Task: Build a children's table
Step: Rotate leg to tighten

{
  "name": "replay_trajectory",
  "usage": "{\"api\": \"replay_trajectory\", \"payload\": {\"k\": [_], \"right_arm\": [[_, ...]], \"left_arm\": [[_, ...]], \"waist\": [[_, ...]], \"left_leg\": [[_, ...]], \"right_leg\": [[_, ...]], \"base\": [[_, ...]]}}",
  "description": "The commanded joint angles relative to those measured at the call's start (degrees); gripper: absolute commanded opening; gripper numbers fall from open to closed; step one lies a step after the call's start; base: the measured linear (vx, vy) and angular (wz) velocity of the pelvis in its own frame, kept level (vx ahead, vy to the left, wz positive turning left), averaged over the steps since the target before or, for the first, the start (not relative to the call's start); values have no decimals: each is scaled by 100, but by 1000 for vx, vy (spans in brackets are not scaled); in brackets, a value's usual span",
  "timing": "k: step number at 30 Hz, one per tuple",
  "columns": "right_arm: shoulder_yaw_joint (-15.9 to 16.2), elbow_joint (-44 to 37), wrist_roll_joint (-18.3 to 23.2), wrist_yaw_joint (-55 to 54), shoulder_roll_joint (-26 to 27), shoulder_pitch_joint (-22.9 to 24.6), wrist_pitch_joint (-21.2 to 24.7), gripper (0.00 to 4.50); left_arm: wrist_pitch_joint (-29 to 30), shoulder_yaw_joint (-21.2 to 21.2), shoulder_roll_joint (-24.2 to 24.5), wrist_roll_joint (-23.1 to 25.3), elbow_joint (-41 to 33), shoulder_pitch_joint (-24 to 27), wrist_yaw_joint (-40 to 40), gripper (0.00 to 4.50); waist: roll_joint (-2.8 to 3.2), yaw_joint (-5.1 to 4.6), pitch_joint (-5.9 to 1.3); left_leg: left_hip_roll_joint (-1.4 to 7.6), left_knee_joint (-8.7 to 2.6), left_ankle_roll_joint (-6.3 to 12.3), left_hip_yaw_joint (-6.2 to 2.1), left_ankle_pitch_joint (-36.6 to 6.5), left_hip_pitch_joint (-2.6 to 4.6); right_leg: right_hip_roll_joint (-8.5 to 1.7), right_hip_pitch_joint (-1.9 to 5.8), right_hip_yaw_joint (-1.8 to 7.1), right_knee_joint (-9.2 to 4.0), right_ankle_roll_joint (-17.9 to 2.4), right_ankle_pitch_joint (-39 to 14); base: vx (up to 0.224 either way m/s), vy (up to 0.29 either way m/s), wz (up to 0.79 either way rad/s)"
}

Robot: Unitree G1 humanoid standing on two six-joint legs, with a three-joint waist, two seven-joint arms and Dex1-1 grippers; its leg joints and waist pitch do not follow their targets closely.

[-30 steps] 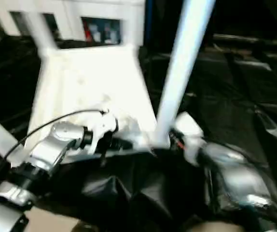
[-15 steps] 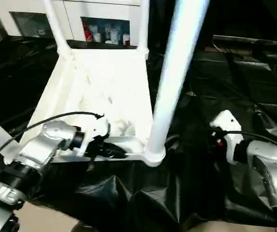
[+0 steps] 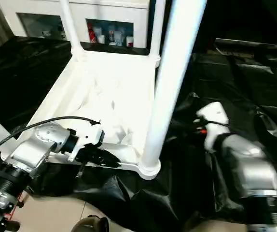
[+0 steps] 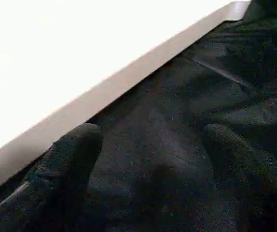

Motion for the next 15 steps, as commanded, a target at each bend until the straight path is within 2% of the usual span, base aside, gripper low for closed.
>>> {"api": "replay_trajectory", "payload": {"k": [1, 2, 3, 5, 8, 9, 11, 12, 13, 14, 15], "right_arm": [[-13, 102, -77, -270, 127, -123, -59, 378], [-28, 130, -72, -440, 244, -154, -61, 378], [-32, 131, -72, -490, 285, -159, -68, 378], [-59, 113, -54, -687, 464, -163, -55, 378], [-25, 18, -102, -922, 657, -93, -90, 378], [-32, -3, -103, -969, 683, -79, -95, 378], [-88, -50, -139, -1166, 756, -56, -141, 378], [-126, -82, -217, -1381, 813, -41, -192, 378], [-160, -114, -296, -1591, 865, -25, -221, 378], [-160, -114, -296, -1591, 865, -25, -221, 378], [-197, -161, -367, -1802, 932, -2, -246, 378]], "left_arm": [[-320, -15, 12, -35, -216, -37, -43, 0], [-510, 32, -2, 7, -161, -43, 76, 28], [-538, 62, -10, -2, -162, -40, 115, 45], [-323, 195, -15, -204, -306, 8, 93, 66], [22, 468, 53, -541, -809, 169, 161, 92], [21, 510, 61, -560, -874, 198, 219, 102], [-158, 638, 88, -369, -912, 225, 636, 112], [-186, 789, 88, -229, -914, 237, 1044, 125], [-171, 964, 42, -134, -903, 238, 1470, 138], [-171, 964, 42, -134, -903, 238, 1470, 146], [-134, 1205, -58, -22, -871, 224, 2073, 150]], "waist": [[-65, -38, -525], [-80, -45, -535], [-70, -47, -538], [-40, -34, -553], [-38, -47, -545], [-18, -41, -550], [-18, -54, -544], [-26, -63, -539], [-8, -60, -543], [-19, -78, -544], [-17, -75, -542]], "left_leg": [[373, -415, -17, -182, -1460, 221], [366, -416, -13, -182, -1413, 213], [364, -412, -20, -179, -1387, 210], [367, -409, -36, -177, -1342, 207], [365, -415, -58, -175, -1377, 203], [358, -409, -62, -179, -1399, 202], [354, -413, -83, -181, -1490, 211], [348, -417, -106, -182, -1532, 205], [344, -416, -126, -186, -1560, 208], [344, -423, -187, -192, -1598, 212], [337, -422, -198, -194, -1613, 218]], "right_leg": [[-469, 192, 251, -419, -1175, -1593], [-463, 195, 246, -410, -1188, -1510], [-462, 196, 247, -396, -1188, -1437], [-463, 201, 245, -371, -1228, -1287], [-453, 201, 237, -351, -1299, -1239], [-453, 204, 238, -350, -1294, -1260], [-445, 200, 243, -371, -1237, -1359], [-442, 199, 247, -382, -1164, -1441], [-443, 198, 249, -387, -1126, -1499], [-434, 193, 246, -388, -1080, -1539], [-438, 195, 249, -403, -1041, -1632]], "base": [[0, 0, 0], [0, 0, 0], [0, 0, 0], [0, 0, 0], [0, 0, 0], [0, 0, 0], [0, 0, 0], [0, 0, 0], [0, 0, 0], [0, 0, 0], [0, 0, 0]]}}
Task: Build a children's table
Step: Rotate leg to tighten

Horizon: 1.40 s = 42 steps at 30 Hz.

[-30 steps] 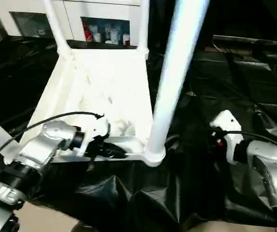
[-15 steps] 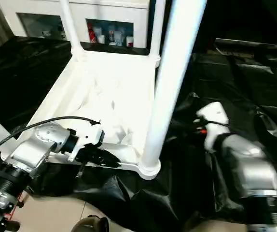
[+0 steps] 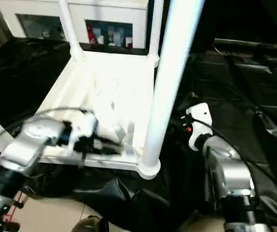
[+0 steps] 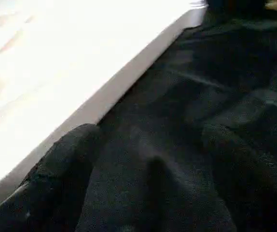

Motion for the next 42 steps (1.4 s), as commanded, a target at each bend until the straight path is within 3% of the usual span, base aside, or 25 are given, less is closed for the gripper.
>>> {"api": "replay_trajectory", "payload": {"k": [1, 4, 6, 8, 9, 10, 13, 18, 21, 28, 29, 30, 31, 32, 33, 34, 35, 37, 38, 39, 40, 41, 42], "right_arm": [[-162, -208, -144, -331, 75, 40, -91, 378], [-145, -429, -565, -982, 209, 180, -219, 378], [-130, -506, -647, -1124, 236, 237, -212, 413], [-219, -967, -418, -1196, 435, 508, -38, 432], [-240, -1130, -357, -1242, 512, 621, -1, 432], [-244, -1295, -319, -1284, 579, 748, 58, 443], [-205, -1616, -315, -1357, 715, 1054, 146, 449], [-133, -1997, -228, -1430, 927, 1593, 122, 449], [-114, -2100, -191, -1433, 997, 1713, 149, 449], [-127, -2264, -222, -1557, 1102, 1833, 286, 449], [-127, -2268, -223, -1559, 1104, 1837, 286, 449], [-126, -2282, -240, -1572, 1106, 1854, 296, 449], [-124, -2295, -264, -1584, 1105, 1869, 304, 449], [-122, -2299, -263, -1588, 1103, 1873, 305, 449], [-116, -2318, -250, -1598, 1098, 1888, 316, 449], [-116, -2326, -237, -1598, 1097, 1895, 318, 449], [-114, -2343, -220, -1586, 1094, 1906, 310, 449], [-109, -2362, -204, -1577, 1086, 1918, 308, 449], [-110, -2372, -203, -1577, 1079, 1928, 308, 449], [-114, -2378, -210, -1582, 1069, 1936, 311, 449], [-120, -2379, -226, -1591, 1055, 1937, 313, 449], [-126, -2378, -242, -1598, 1041, 1941, 314, 449], [-164, -2359, -259, -1636, 1038, 1943, 313, 449]], "left_arm": [[62, 433, -129, 216, -7, -27, 990, 157], [199, 1357, -692, 215, -105, 18, 2861, 177], [241, 1604, -872, 78, -251, 105, 3184, 200], [985, 1989, -1317, -41, -906, 553, 3928, 225], [1027, 2039, -1434, 109, -1098, 741, 4249, 225], [845, 2038, -1545, 215, -1278, 989, 4435, 237], [220, 1954, -1768, -27, -1619, 1650, 4319, 244], [124, 1907, -1846, 294, -1849, 2522, 4673, 244], [445, 1899, -1925, 210, -2156, 2657, 4718, 244], [430, 1673, -1859, 280, -2261, 2764, 4835, 244], [434, 1665, -1857, 277, -2264, 2767, 4832, 244], [466, 1646, -1858, 278, -2290, 2782, 4828, 244], [468, 1630, -1858, 297, -2323, 2799, 4830, 244], [470, 1627, -1859, 291, -2331, 2803, 4832, 244], [500, 1606, -1859, 291, -2358, 2824, 4862, 244], [517, 1594, -1856, 300, -2364, 2834, 4881, 244], [527, 1577, -1852, 301, -2374, 2851, 4892, 244], [506, 1548, -1833, 276, -2387, 2882, 4884, 244], [488, 1526, -1814, 252, -2410, 2911, 4852, 244], [460, 1495, -1787, 242, -2433, 2939, 4819, 244], [419, 1461, -1759, 261, -2450, 2960, 4786, 244], [375, 1426, -1731, 287, -2467, 2982, 4757, 244], [349, 1403, -1716, 291, -2492, 3013, 4729, 244]], "waist": [[-20, -47, -524], [-62, -62, -525], [-60, -53, -540], [-90, -70, -529], [-80, -92, -519], [-103, -107, -522], [-79, -139, -515], [-75, -205, -439], [-61, -218, -420], [-53, -271, -423], [-34, -300, -443], [-42, -312, -496], [-16, -320, -558], [-33, -333, -727], [-16, -306, -857], [1, -266, -917], [3, -267, -901], [30, -257, -842], [51, -366, -668], [280, -493, -453], [336, -224, -451], [334, 479, -368], [241, 706, -616]], "left_leg": [[344, -427, -215, -193, -1648, 202], [337, -421, -214, -196, -1654, 195], [322, -405, -160, -201, -1559, 180], [355, -408, -63, -200, -1484, 160], [350, -406, 35, -205, -1508, 148], [337, -404, 74, -203, -1523, 149], [318, -428, 62, -215, -1666, 150], [315, -494, -230, -262, -2624, 221], [325, -507, -310, -295, -2868, 246], [300, -529, -358, -317, -2976, 228], [301, -531, -296, -318, -2573, 130], [279, -498, -129, -286, -1925, 26], [228, -441, 241, -212, -988, -91], [81, -178, 739, -159, 306, -227], [8, -48, 1010, -156, 1074, -246], [-51, 76, 1524, -176, 1650, -362], [-17, 145, 1709, -174, 896, -440], [66, 195, 1443, -182, -676, -338], [110, 252, 812, -226, -2562, -72], [426, -283, 14, -413, -4979, -53], [700, -1114, -298, -378, -5720, -893], [185, -1354, -1274, 597, -6801, -1468], [300, -887, -1313, 878, -5020, -1444]], "right_leg": [[-429, 190, 248, -411, -1033, -1619], [-415, 194, 241, -419, -989, -1573], [-423, 215, 239, -422, -961, -1507], [-423, 226, 245, -401, -1000, -1325], [-401, 204, 239, -430, -973, -1335], [-393, 204, 236, -444, -938, -1371], [-379, 183, 233, -515, -714, -1762], [-368, 83, 233, -645, -322, -2749], [-374, 49, 231, -678, -255, -2954], [-369, 59, 220, -700, -112, -2975], [-345, 58, 221, -683, -223, -2450], [-293, 57, 199, -622, -436, -1606], [-180, -60, 128, -599, -763, -462], [-128, -162, 55, -497, -1044, 930], [-96, -181, 16, -392, -1188, 1811], [-82, -292, -49, -424, -1320, 2577], [-144, -397, -94, -603, -1285, 1587], [-262, -487, -143, -817, -1053, -651], [-302, -611, -343, -1012, -359, -3323], [142, -549, -859, -606, 506, -4247], [138, 223, -600, 1270, 293, -3239], [407, 488, -898, 1741, -104, -3118], [229, 643, -195, 1868, -113, -4350]], "base": [[0, 0, 0], [0, 0, 0], [0, 0, 0], [0, 0, 0], [0, 0, 0], [0, 0, 0], [0, 0, 0], [0, 0, 0], [0, 0, 0], [0, 0, 0], [0, 0, 0], [0, 0, 0], [0, 0, 0], [0, 0, 0], [-63, 17, -2], [0, 0, 0], [-90, 22, 4], [-111, 25, 3], [-206, 59, -11], [-206, 59, -11], [88, 70, -24], [157, 23, 5], [157, 23, 5]]}}
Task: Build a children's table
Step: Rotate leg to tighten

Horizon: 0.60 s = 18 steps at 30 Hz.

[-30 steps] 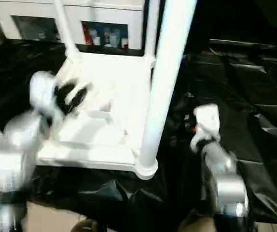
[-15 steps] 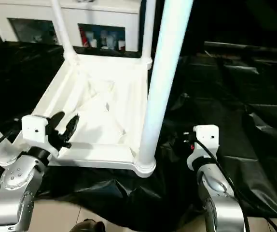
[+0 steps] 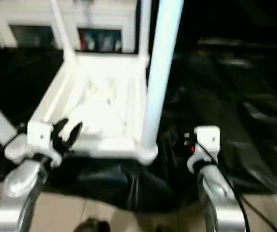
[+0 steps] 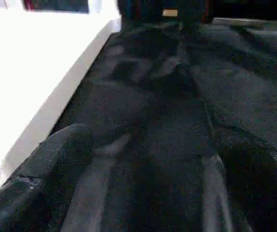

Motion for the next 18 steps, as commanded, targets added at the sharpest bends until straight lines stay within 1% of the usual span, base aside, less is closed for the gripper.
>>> {"api": "replay_trajectory", "payload": {"k": [1, 2, 3, 4, 5, 6, 7, 8, 9, 10, 11, 12, 13, 14, 15, 16, 17, 18], "right_arm": [[11, 5, -11, -60, -9, -212, 69, 449], [-24, 20, 2, -70, -18, -200, 58, 449], [-57, 19, 13, -89, -13, -188, 36, 449], [-64, 19, 15, -93, -11, -185, 31, 450], [-105, 4, 58, -86, -1, -167, 7, 450], [-142, -17, 119, -60, 9, -148, -14, 450], [-212, -66, 213, -10, 3, -97, -20, 450], [-256, -135, 344, 138, -50, -20, 23, 450], [-256, -182, 421, 319, -156, 45, 42, 450], [-253, -193, 435, 362, -184, 60, 43, 450], [-236, -213, 471, 487, -265, 93, 43, 450], [-226, -238, 502, 668, -415, 165, 41, 450], [-237, -252, 527, 839, -569, 246, 43, 450], [-298, -240, 601, 1067, -768, 345, 94, 450], [-345, -215, 621, 1176, -880, 371, 84, 450], [-345, -215, 621, 1176, -880, 371, 84, 450], [-420, -182, 679, 1363, -1058, 400, 115, 450], [-457, -169, 725, 1545, -1223, 421, 111, 450]], "left_arm": [[11, -17, 47, 34, -86, 226, -108, 244], [90, -27, 51, -147, -116, 267, -239, 244], [158, -17, 42, -190, -141, 283, -229, 244], [170, -15, 39, -196, -146, 285, -223, 262], [203, -9, 34, -234, -174, 299, -224, 272], [210, -10, 37, -274, -197, 312, -247, 279], [224, -18, 76, -218, -233, 339, -189, 279], [198, 17, 78, -237, -290, 383, -116, 292], [207, 62, 59, -215, -331, 429, 3, 305], [212, 73, 53, -207, -340, 441, 32, 314], [229, 109, 34, -196, -358, 467, 107, 318], [256, 167, -8, -162, -429, 538, 215, 323], [290, 238, -58, -145, -501, 612, 328, 323], [286, 349, -132, -168, -573, 697, 469, 338], [323, 437, -180, -156, -598, 722, 626, 348], [323, 437, -180, -156, -598, 722, 626, 356], [428, 592, -245, -117, -616, 745, 879, 360], [520, 741, -308, -126, -632, 751, 1084, 360]], "waist": [[-491, -331, -482], [-301, -161, -134], [-99, 99, 69], [-95, 185, 29], [-5, 202, -63], [96, 93, -53], [95, -1, -76], [206, -71, -207], [225, -151, -227], [225, -172, -233], [198, -236, -212], [158, -318, -237], [161, -333, -249], [89, -393, -238], [114, -455, -248], [55, -489, -209], [58, -575, -173], [58, -575, -173]], "left_leg": [[240, 1442, -1378, -348, -2190, 729], [-101, 1360, -722, -587, -1361, 570], [-189, 1264, -235, -1091, -869, -120], [-222, 1172, -382, -1178, -875, 33], [-145, 758, -568, -1167, -1080, 513], [197, 171, -761, -1249, -2347, 908], [294, -93, -714, -1314, -2754, 895], [359, -377, -474, -1334, -2591, 918], [290, -505, -290, -1263, -2221, 858], [254, -551, -217, -1231, -2176, 832], [221, -605, -184, -1184, -2067, 819], [186, -633, -96, -1139, -1677, 771], [173, -623, -62, -1110, -1518, 769], [175, -645, 49, -1091, -1292, 749], [164, -652, 120, -1072, -1180, 765], [163, -679, 148, -1052, -1318, 772], [156, -727, 111, -1036, -1619, 760], [156, -727, 111, -1036, -1619, 760]], "right_leg": [[-769, -755, 859, -1245, 520, -6031], [-567, -805, 1141, -2000, 497, -6368], [-683, 191, 1583, -1955, -305, -5258], [-462, 245, 1540, -1763, -567, -4549], [-237, 227, 1253, -1556, -849, -2926], [-37, -17, 997, -1379, -1044, -2156], [-13, 78, 960, -1245, -1058, -1595], [-75, 290, 860, -1216, -983, -362], [-137, 462, 760, -1345, -838, 461], [-161, 516, 734, -1412, -750, 675], [-211, 552, 707, -1529, -640, 974], [-290, 658, 684, -1611, -541, 1388], [-312, 670, 679, -1638, -495, 1576], [-331, 721, 651, -1671, -406, 1874], [-333, 713, 621, -1710, -365, 1965], [-333, 679, 631, -1752, -363, 1856], [-374, 687, 650, -1805, -468, 1448], [-374, 687, 650, -1805, -468, 1448]], "base": [[33, -174, 30], [137, -168, 26], [74, -121, 45], [-2, 39, 33], [-140, 70, 44], [-77, 22, 25], [-123, 73, 30], [-73, 113, -1], [-73, 113, -1], [-39, 125, -13], [-19, 106, -15], [-19, 106, -15], [-13, 83, -13], [4, 72, -14], [4, 72, -14], [1, 55, -11], [0, 0, 0], [0, 0, 0]]}}
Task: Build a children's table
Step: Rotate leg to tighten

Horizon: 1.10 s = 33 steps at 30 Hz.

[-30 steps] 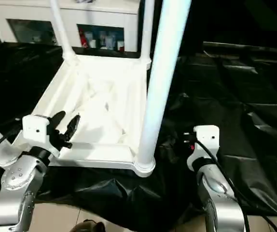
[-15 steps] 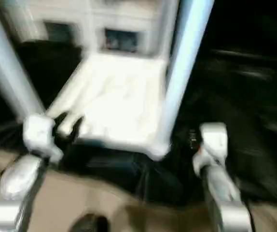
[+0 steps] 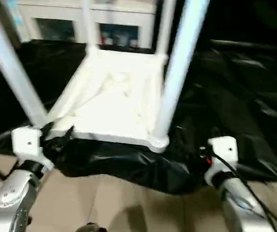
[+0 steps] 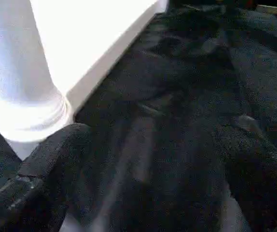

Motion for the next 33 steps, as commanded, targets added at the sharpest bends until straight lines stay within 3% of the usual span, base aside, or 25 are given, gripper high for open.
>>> {"api": "replay_trajectory", "payload": {"k": [1, 2, 3, 4, 5, 6, 9, 11, 12, 13, 14, 15, 17, 18, 19, 20, 22, 23, 24, 25, 26, 27, 28, 29, 33], "right_arm": [[-132, 16, 139, 284, -188, 21, 68, 450], [-124, -38, 251, 578, -400, 56, 111, 450], [-1, -202, 443, 1077, -694, 113, 175, 450], [-1, -202, 443, 1077, -694, 113, 175, 450], [124, -303, 562, 1351, -863, 127, 217, 450], [219, -385, 659, 1549, -944, 114, 275, 450], [700, -377, 791, 1901, -943, -194, 382, 450], [891, -290, 709, 1939, -874, -340, 355, 450], [1032, -191, 622, 1941, -791, -461, 297, 450], [1119, -82, 608, 1930, -700, -583, 294, 450], [1300, 130, 546, 1924, -543, -838, 230, 450], [1321, 167, 557, 1932, -508, -885, 231, 450], [1415, 345, 589, 1972, -351, -1104, 219, 450], [1450, 413, 571, 1983, -308, -1184, 193, 450], [1496, 510, 568, 1993, -264, -1295, 177, 450], [1544, 609, 539, 1999, -221, -1412, 136, 450], [1569, 873, 489, 1854, -80, -1712, 48, 450], [1555, 982, 445, 1765, -26, -1823, -15, 450], [1551, 1003, 436, 1748, -17, -1843, -27, 450], [1544, 1051, 415, 1709, 3, -1888, -57, 450], [1388, 1303, 357, 1461, 120, -2037, -175, 450], [1354, 1355, 347, 1416, 137, -2063, -189, 450], [1270, 1484, 322, 1305, 178, -2126, -225, 450], [1248, 1518, 316, 1277, 189, -2142, -234, 450], [1144, 1810, 227, 1147, 161, -2263, -433, 450]], "left_arm": [[192, 278, -54, 30, -122, 44, 353, 371], [277, 446, -119, 1, -146, 48, 556, 381], [352, 653, -191, -43, -171, 44, 788, 399], [352, 653, -191, -43, -171, 44, 788, 402], [385, 746, -222, -67, -187, 41, 900, 405], [373, 787, -238, -84, -194, 42, 943, 415], [388, 737, -247, -178, -132, -82, 915, 441], [455, 664, -201, -184, -56, -196, 854, 447], [518, 631, -138, -206, 71, -331, 785, 449], [548, 654, -96, -196, 235, -489, 814, 449], [571, 700, 4, -218, 576, -799, 783, 449], [575, 711, 26, -197, 636, -852, 803, 449], [617, 793, 125, -106, 921, -1107, 935, 449], [660, 855, 146, -97, 1033, -1210, 1019, 449], [729, 951, 170, -94, 1170, -1338, 1147, 449], [779, 1019, 210, -140, 1290, -1457, 1171, 449], [823, 1110, 359, -171, 1573, -1713, 1217, 449], [858, 1155, 410, -204, 1713, -1825, 1229, 449], [865, 1163, 419, -211, 1740, -1846, 1233, 449], [883, 1182, 439, -227, 1803, -1895, 1243, 449], [775, 1237, 524, -355, 2137, -2138, 1142, 449], [749, 1242, 539, -381, 2201, -2184, 1110, 449], [685, 1253, 575, -447, 2360, -2300, 1029, 449], [668, 1255, 585, -464, 2402, -2330, 1007, 449], [688, 1222, 581, -480, 2476, -2508, 934, 449]], "waist": [[-75, -38, -182], [-62, -47, -157], [-125, -85, -110], [-110, -81, -98], [-111, -80, -83], [-153, -83, -67], [-213, -97, -39], [-200, -93, -24], [-224, -83, -26], [-208, -62, -18], [-209, -54, -14], [-128, -44, -20], [-185, -64, -31], [-165, -55, -52], [-175, -55, -52], [-65, -23, -77], [-101, -36, -119], [-127, -10, -170], [-111, 8, -191], [-108, 27, -185], [-204, 32, -156], [-172, 50, -151], [-186, 57, -153], [-163, 79, -132], [-186, 92, -125]], "left_leg": [[461, -648, 240, -328, -1370, 127], [468, -652, 157, -305, -1665, 186], [474, -659, 96, -290, -1901, 204], [480, -660, 68, -292, -1971, 204], [475, -657, 10, -266, -2032, 224], [468, -671, -20, -264, -2009, 215], [481, -710, -28, -276, -1913, 209], [482, -728, -140, -278, -1973, 215], [496, -729, -224, -271, -2052, 254], [499, -730, -271, -266, -2104, 280], [479, -733, -372, -267, -2113, 281], [462, -740, -442, -276, -2101, 278], [465, -740, -455, -272, -2050, 269], [485, -740, -421, -281, -1824, 245], [482, -735, -381, -277, -1722, 247], [467, -710, -337, -280, -1520, 253], [446, -672, -234, -270, -1104, 225], [448, -606, -79, -258, -633, 218], [431, -552, 78, -244, -239, 203], [440, -541, 169, -229, -159, 203], [444, -566, 241, -198, -330, 200], [431, -577, 239, -191, -465, 204], [439, -593, 238, -188, -588, 215], [477, -646, 156, -192, -855, 232], [496, -679, 41, -177, -1064, 225]], "right_leg": [[-566, 84, 149, -441, -742, 794], [-563, 3, 173, -502, -769, 354], [-575, -17, 206, -561, -831, -75], [-592, -9, 215, -574, -851, -240], [-598, -53, 240, -620, -865, -525], [-608, -55, 244, -642, -884, -752], [-580, -86, 234, -664, -901, -851], [-577, -124, 238, -662, -930, -956], [-580, -157, 257, -669, -936, -986], [-579, -190, 269, -667, -953, -1005], [-579, -196, 281, -648, -979, -908], [-576, -203, 284, -618, -981, -801], [-569, -193, 288, -605, -986, -602], [-558, -156, 279, -557, -1007, -147], [-551, -159, 280, -544, -1018, 68], [-550, -151, 275, -494, -1070, 494], [-528, -108, 258, -432, -1122, 1164], [-545, -84, 251, -384, -1150, 1784], [-532, -92, 230, -332, -1171, 2340], [-519, -120, 213, -317, -1199, 2494], [-545, -130, 230, -344, -1266, 2294], [-560, -138, 235, -351, -1313, 2090], [-575, -131, 239, -378, -1337, 1875], [-568, -145, 247, -408, -1373, 1332], [-587, -149, 270, -430, -1357, 1013]], "base": [[0, 0, 0], [0, 0, 0], [0, 0, 0], [0, 0, 0], [-52, 3, -4], [-52, 3, -4], [0, 0, 0], [0, 0, 0], [0, 0, 0], [0, 0, 0], [0, 0, 0], [0, 0, 0], [0, 0, 0], [0, 0, 0], [0, 0, 0], [0, 0, 0], [0, 0, 0], [0, 0, 0], [0, 0, 0], [0, 0, 0], [0, 0, 0], [0, 0, 0], [0, 0, 0], [0, 0, 0], [0, 0, 0]]}}
